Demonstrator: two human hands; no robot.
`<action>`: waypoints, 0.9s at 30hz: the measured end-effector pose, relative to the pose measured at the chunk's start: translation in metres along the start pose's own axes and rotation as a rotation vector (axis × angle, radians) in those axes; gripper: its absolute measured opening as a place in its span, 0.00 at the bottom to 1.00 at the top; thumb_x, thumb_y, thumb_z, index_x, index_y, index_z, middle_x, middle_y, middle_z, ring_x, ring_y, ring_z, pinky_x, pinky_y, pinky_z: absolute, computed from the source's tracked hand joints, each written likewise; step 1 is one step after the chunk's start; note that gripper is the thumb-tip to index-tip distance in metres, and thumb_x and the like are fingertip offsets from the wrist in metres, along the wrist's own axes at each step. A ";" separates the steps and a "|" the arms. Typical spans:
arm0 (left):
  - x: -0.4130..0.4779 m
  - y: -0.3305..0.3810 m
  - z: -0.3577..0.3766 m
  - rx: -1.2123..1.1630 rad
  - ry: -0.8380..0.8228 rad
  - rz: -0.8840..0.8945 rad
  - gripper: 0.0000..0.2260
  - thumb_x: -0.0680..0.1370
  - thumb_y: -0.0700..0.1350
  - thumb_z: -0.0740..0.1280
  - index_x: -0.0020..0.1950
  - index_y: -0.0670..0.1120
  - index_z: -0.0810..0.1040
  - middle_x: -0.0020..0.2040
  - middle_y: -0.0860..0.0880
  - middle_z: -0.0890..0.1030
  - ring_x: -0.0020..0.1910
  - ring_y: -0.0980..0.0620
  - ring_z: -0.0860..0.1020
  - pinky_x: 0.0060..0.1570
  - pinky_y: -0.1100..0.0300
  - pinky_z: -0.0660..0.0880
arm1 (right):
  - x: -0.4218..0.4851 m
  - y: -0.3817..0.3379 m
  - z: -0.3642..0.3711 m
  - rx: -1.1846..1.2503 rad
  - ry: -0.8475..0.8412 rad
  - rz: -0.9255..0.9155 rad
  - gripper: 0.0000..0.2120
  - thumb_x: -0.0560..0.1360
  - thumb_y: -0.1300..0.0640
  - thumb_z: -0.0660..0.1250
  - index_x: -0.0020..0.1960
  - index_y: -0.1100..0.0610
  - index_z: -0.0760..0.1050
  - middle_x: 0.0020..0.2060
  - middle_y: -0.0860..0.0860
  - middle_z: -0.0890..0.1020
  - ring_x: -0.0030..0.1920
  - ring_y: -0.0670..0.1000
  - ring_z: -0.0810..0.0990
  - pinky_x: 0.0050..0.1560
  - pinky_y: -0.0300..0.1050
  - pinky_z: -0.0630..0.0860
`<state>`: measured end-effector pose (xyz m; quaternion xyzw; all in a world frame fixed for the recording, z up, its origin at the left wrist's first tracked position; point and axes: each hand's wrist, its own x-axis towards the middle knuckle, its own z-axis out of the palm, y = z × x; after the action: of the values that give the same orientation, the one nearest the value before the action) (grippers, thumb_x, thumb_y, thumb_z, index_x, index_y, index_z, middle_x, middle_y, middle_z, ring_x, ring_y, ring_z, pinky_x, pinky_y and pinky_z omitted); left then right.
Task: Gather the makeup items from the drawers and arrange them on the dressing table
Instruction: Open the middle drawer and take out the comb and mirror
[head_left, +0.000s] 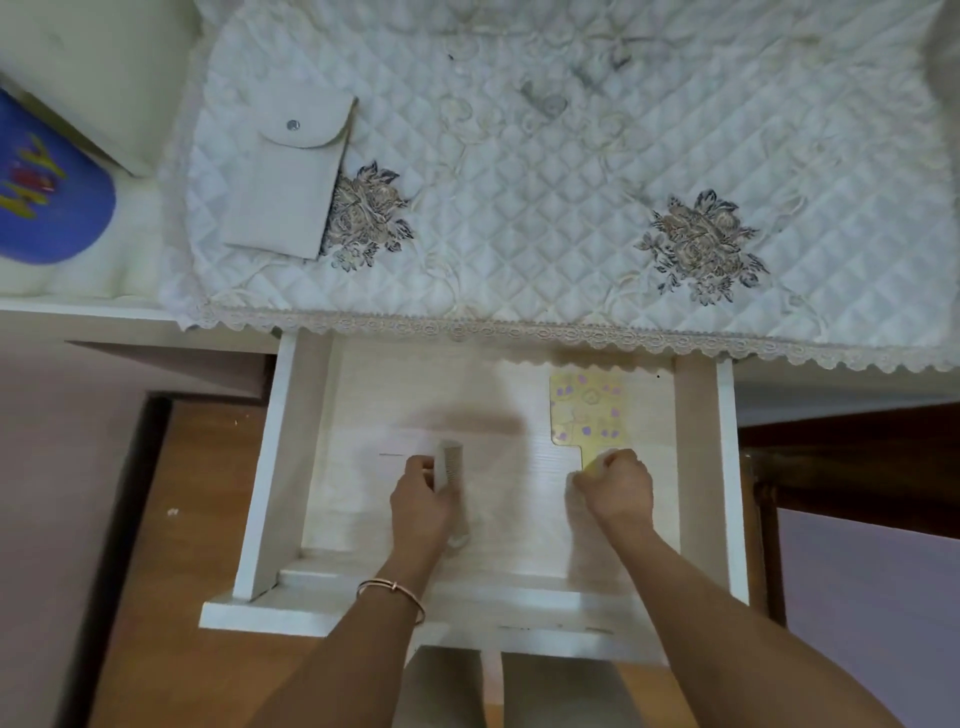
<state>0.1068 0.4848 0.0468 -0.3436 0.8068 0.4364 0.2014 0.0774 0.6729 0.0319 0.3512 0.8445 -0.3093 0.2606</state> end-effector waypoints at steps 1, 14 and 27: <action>0.000 -0.002 -0.001 0.005 -0.006 0.002 0.10 0.74 0.40 0.67 0.55 0.41 0.73 0.43 0.49 0.75 0.42 0.50 0.74 0.34 0.68 0.69 | 0.000 -0.002 0.002 -0.012 0.006 -0.007 0.19 0.69 0.61 0.69 0.57 0.66 0.69 0.55 0.63 0.77 0.58 0.62 0.74 0.56 0.49 0.72; -0.008 -0.011 -0.039 -0.022 -0.044 0.014 0.04 0.72 0.41 0.68 0.45 0.48 0.77 0.43 0.50 0.80 0.48 0.48 0.79 0.49 0.59 0.74 | -0.034 -0.012 -0.002 0.518 -0.353 0.049 0.05 0.70 0.66 0.70 0.36 0.61 0.76 0.38 0.59 0.80 0.34 0.53 0.78 0.33 0.38 0.75; 0.023 0.121 -0.134 -0.412 0.123 0.378 0.07 0.73 0.40 0.70 0.48 0.51 0.77 0.41 0.53 0.80 0.43 0.52 0.79 0.52 0.57 0.75 | -0.067 -0.127 -0.073 0.464 -0.392 -0.511 0.17 0.72 0.66 0.67 0.29 0.50 0.75 0.27 0.47 0.69 0.31 0.48 0.69 0.37 0.43 0.70</action>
<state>-0.0010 0.4099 0.1730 -0.2468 0.7617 0.5991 -0.0070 0.0064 0.6240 0.1681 0.1135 0.7466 -0.6081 0.2449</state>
